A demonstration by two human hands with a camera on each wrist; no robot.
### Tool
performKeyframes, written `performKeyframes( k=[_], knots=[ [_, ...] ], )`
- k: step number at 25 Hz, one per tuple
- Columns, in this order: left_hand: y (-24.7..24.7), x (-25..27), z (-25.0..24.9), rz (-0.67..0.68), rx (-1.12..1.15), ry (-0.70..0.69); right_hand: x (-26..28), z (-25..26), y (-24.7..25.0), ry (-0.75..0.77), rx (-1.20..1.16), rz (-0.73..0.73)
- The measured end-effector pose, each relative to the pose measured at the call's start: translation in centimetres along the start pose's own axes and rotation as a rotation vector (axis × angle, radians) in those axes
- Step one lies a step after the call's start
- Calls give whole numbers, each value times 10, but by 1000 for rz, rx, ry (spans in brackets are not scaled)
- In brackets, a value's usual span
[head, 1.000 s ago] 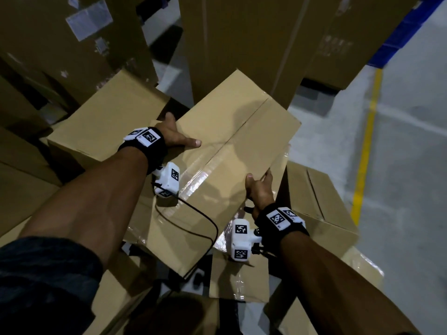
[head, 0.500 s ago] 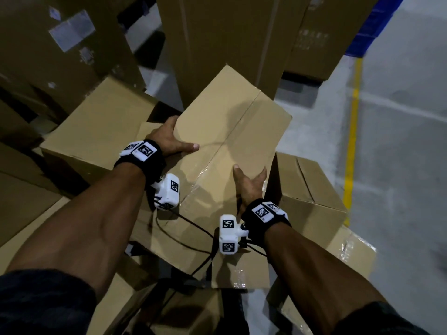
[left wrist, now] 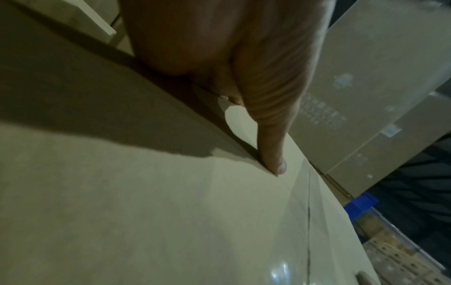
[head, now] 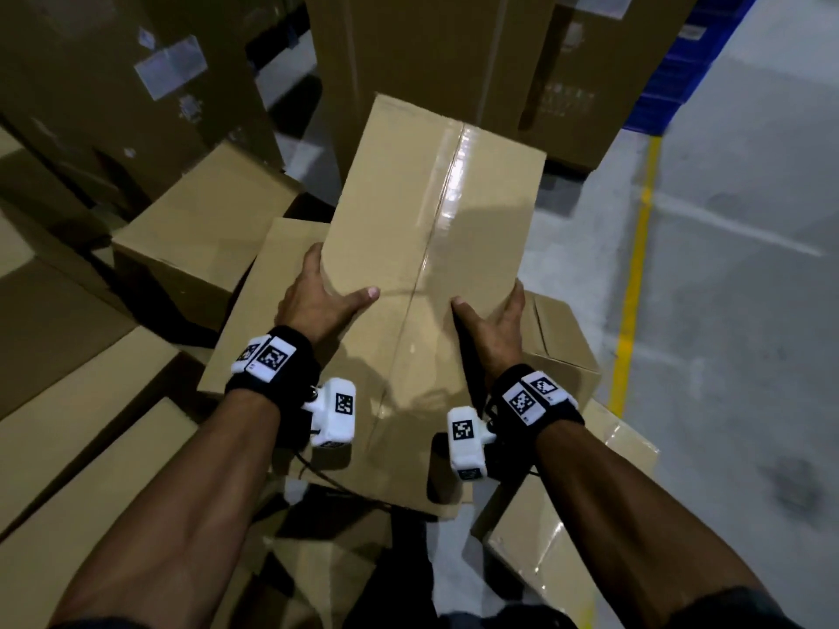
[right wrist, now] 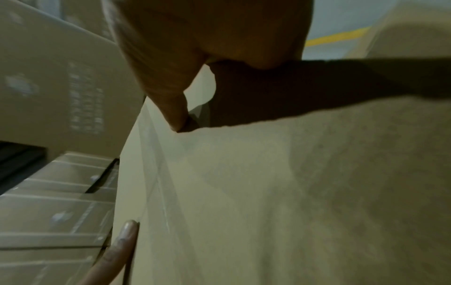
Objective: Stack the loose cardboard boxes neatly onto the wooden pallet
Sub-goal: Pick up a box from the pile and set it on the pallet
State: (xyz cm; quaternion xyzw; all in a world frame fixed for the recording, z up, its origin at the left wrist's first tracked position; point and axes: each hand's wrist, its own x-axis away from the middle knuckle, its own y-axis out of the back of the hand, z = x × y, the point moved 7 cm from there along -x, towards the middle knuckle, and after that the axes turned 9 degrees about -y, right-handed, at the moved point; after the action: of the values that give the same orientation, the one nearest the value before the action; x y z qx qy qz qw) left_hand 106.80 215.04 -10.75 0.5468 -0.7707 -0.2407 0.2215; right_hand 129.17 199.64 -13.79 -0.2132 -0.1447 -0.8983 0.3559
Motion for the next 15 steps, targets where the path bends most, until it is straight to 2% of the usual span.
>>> performKeyframes(
  k=[4, 9, 15],
  knots=[
    [4, 86, -23, -128, 117, -8, 49, 8, 44, 127, 68, 56],
    [-2, 203, -44, -267, 96, -55, 104, -6, 99, 315, 221, 134],
    [-23, 375, -63, -511, 188, 46, 185, -29, 158, 470, 288, 369]
  ],
)
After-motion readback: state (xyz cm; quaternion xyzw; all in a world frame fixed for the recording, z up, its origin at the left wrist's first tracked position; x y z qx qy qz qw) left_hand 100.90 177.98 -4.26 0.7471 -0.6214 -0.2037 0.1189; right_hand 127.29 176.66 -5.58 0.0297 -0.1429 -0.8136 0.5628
